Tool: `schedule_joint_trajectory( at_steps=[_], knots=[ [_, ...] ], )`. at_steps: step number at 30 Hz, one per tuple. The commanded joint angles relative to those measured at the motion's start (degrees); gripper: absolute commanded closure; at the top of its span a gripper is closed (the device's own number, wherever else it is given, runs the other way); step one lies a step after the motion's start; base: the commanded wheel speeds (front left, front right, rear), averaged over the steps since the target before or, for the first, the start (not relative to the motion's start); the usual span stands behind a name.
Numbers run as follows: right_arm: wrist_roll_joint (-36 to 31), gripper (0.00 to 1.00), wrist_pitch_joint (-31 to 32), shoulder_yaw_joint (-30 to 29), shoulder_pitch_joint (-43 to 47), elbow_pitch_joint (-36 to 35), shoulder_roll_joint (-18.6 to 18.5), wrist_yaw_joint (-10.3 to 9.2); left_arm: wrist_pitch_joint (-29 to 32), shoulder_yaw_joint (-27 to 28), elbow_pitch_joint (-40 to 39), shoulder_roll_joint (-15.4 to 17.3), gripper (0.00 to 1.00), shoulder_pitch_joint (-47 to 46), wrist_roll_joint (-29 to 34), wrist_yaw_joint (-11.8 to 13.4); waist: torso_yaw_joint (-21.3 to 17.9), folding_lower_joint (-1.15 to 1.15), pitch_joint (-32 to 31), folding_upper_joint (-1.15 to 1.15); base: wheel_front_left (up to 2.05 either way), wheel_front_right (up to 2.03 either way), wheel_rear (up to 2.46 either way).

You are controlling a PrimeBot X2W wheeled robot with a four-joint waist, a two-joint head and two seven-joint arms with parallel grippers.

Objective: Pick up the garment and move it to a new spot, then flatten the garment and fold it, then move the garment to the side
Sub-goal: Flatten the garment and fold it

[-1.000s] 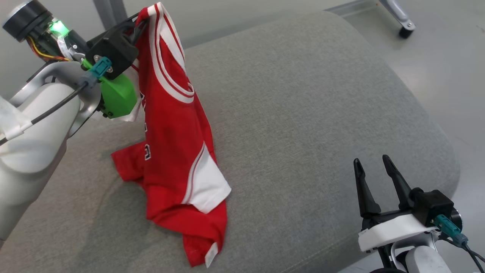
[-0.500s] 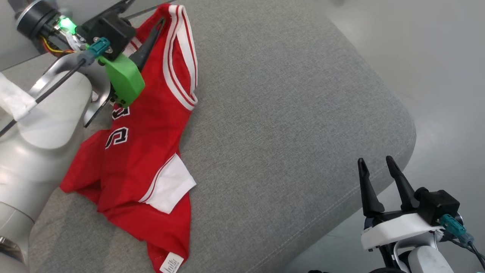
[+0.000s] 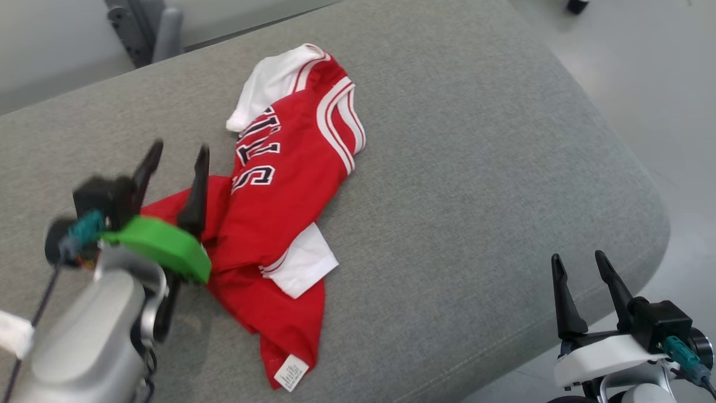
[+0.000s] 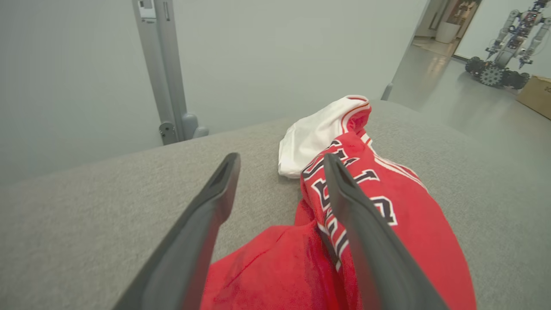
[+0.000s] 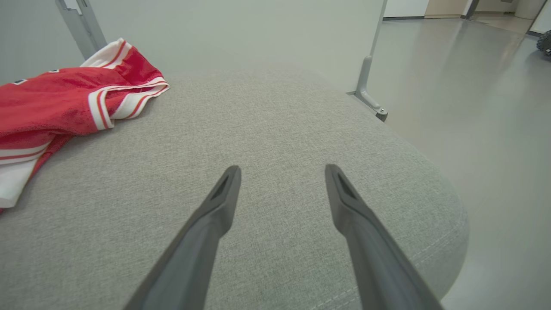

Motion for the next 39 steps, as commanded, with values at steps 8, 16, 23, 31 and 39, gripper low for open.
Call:
schedule_joint_trajectory(
  at_steps=[8,16,23,31,39],
  knots=[
    [-2.39,0.00,-0.20,-0.32,1.09,-0.54,-0.16,-0.02,0.95,1.55,-11.78,-3.90,0.00,21.86,-8.90,7.13,13.77,0.00,-7.15,0.68,0.00,0.00,0.00],
    [-1.74,0.00,-0.19,0.96,0.90,0.03,-0.22,-0.03,10.52,-6.35,-12.72,-7.02,0.00,26.08,-10.18,7.64,16.01,0.00,-7.92,0.68,0.00,0.00,0.00],
    [-1.14,0.00,-0.19,1.48,0.27,-0.33,-0.19,-0.03,14.96,-9.84,-7.06,-9.82,0.00,22.74,-9.69,6.60,14.62,0.00,-6.97,0.68,0.00,0.00,0.00],
    [-0.92,0.00,-0.19,1.00,0.20,-0.11,-0.18,-0.03,15.95,-10.93,-1.78,-12.00,0.00,21.11,-10.53,4.08,12.26,0.00,-5.88,0.68,0.00,0.00,0.00],
    [-0.66,0.00,-0.19,0.77,0.33,0.06,-0.19,-0.03,17.59,-13.56,1.00,-14.01,1.00,22.14,-10.92,1.99,11.60,0.00,-5.65,0.68,0.00,0.00,0.00]
  ],
)
